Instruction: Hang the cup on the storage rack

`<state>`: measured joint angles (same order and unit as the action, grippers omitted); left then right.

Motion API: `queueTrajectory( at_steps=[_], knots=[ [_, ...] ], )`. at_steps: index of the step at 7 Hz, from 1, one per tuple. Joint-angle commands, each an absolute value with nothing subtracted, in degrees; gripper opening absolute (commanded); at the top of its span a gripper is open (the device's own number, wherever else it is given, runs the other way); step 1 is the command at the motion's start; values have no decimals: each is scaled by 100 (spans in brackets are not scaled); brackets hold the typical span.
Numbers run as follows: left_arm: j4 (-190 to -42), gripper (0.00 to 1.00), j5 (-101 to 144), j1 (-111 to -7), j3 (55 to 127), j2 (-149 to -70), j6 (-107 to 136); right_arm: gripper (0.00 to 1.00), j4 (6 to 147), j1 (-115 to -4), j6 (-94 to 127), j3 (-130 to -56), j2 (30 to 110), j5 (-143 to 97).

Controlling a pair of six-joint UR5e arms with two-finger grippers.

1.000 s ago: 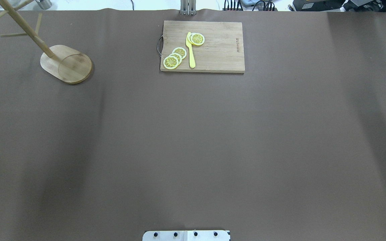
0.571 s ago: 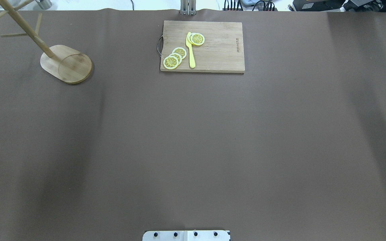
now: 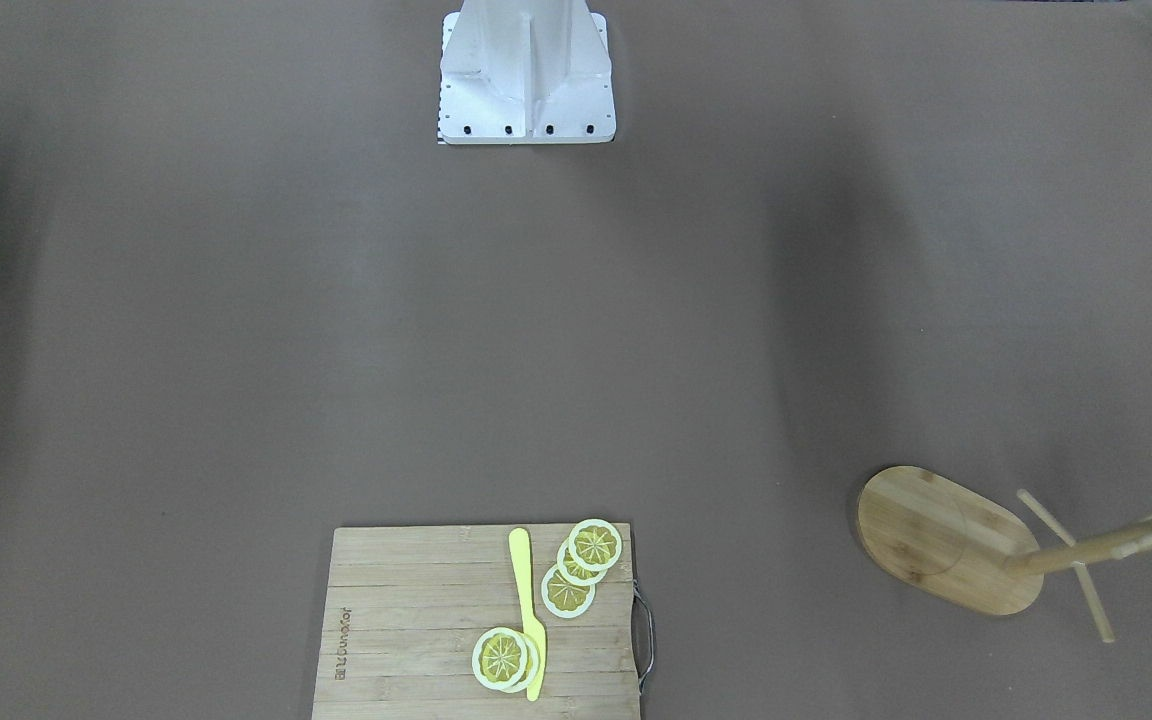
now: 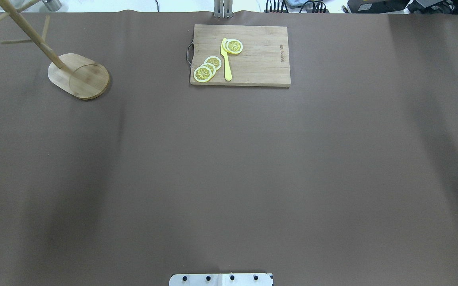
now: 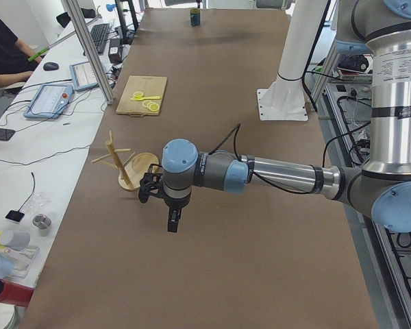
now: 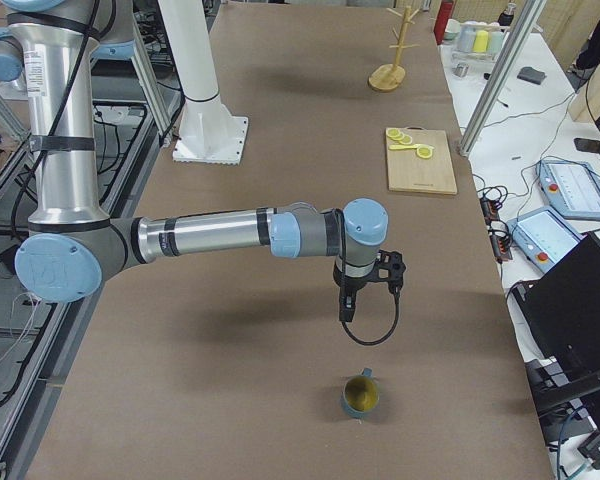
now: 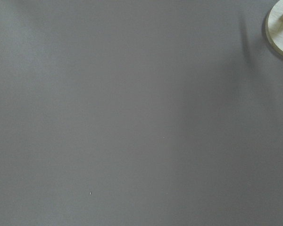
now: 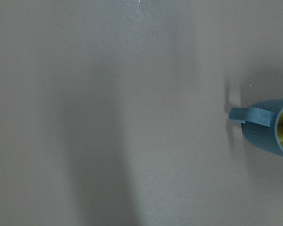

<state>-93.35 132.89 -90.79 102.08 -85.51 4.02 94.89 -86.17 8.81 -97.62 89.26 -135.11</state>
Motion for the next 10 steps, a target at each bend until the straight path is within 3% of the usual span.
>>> queueTrajectory(
  at_steps=[1, 4, 6, 8, 10],
  knots=[
    [-9343, 99, 13289, -9079, 10230, -8595, 396, 100, 9448, -8822, 827, -9250, 8773, -13597],
    [-9343, 99, 13289, -9079, 10292, -8666, 431, 100, 9439, -9315, 923, -8457, 8509, -13561],
    [-9334, 99, 13298, -9079, 10336, -8727, 448, 100, 9422, -9579, 932, -7537, 8019, -13535],
    [-9334, 99, 13298, -9079, 10397, -8771, 448, 100, 7719, -9633, 1463, -6291, 7884, -13300],
    [-9334, 99, 13333, -9079, 10415, -8763, 448, 100, 7093, -9624, 1916, -5916, 7892, -13122]
  ],
)
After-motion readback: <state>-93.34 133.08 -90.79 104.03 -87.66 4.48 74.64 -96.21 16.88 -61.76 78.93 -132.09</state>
